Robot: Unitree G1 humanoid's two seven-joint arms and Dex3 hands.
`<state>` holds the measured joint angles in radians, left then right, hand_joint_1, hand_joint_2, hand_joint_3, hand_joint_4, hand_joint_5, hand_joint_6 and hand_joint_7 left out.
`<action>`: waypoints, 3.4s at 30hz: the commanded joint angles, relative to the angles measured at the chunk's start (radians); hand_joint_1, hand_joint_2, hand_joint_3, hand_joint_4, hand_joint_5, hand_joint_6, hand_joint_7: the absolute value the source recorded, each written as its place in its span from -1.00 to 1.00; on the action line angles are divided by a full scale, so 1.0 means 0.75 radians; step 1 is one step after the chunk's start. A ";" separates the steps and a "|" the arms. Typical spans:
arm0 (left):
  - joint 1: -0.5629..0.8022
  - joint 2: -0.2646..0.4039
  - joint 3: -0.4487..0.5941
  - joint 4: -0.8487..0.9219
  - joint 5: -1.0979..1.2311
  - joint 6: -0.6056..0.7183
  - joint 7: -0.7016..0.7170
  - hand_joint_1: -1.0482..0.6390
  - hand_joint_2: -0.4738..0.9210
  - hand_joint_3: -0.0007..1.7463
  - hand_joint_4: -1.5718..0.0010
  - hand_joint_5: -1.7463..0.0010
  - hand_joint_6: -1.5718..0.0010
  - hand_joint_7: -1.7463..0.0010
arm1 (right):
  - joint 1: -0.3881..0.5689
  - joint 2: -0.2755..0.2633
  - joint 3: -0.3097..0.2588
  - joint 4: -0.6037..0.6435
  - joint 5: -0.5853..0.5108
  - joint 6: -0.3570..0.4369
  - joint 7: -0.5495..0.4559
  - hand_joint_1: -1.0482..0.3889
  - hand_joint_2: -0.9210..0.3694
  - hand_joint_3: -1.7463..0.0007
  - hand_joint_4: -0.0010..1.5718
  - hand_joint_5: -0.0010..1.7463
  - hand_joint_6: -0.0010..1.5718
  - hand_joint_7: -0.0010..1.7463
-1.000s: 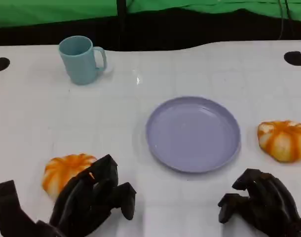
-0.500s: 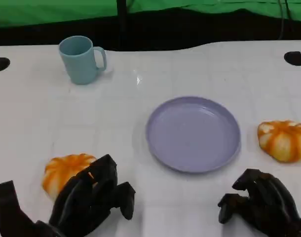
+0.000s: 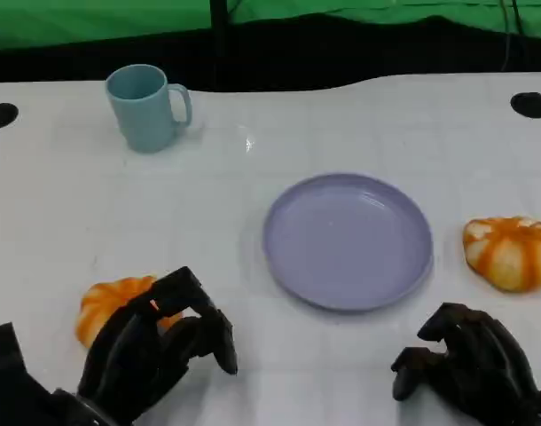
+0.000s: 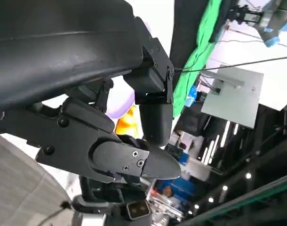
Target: Grasp the bread from the table and place it into the plate.
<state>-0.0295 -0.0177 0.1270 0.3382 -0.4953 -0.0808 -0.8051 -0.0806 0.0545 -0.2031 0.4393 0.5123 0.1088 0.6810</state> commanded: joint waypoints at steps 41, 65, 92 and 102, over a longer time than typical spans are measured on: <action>0.039 0.757 -0.207 -0.841 1.521 0.003 0.487 -0.68 1.00 -0.88 0.47 0.82 0.61 1.00 | -0.012 -0.015 -0.007 -0.008 0.006 0.013 -0.013 -0.99 -0.66 1.00 1.00 -0.18 1.00 -0.60; -0.174 0.775 -0.583 -0.629 2.004 0.218 0.380 -0.65 0.90 -1.00 0.52 0.98 0.71 1.00 | 0.007 -0.012 0.000 -0.031 0.007 0.010 -0.007 -0.96 -0.70 0.99 1.00 -0.19 1.00 -0.61; -0.409 0.659 -0.782 0.223 1.905 0.038 1.004 -0.10 0.93 -0.32 0.17 -0.81 -0.42 0.82 | 0.019 -0.008 0.003 -0.050 0.007 0.018 -0.022 -0.98 -0.68 0.99 1.00 -0.18 1.00 -0.58; -0.468 0.646 -0.820 0.415 1.877 -0.035 1.245 -0.11 0.74 0.04 0.18 -1.00 0.20 -0.60 | 0.015 -0.006 0.004 -0.048 0.006 0.014 -0.022 -0.99 -0.68 1.00 1.00 -0.17 1.00 -0.58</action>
<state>-0.4018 0.4579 -0.4727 0.6026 0.9172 -0.1096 0.1237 -0.0722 0.0590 -0.1984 0.4133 0.5129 0.1235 0.6645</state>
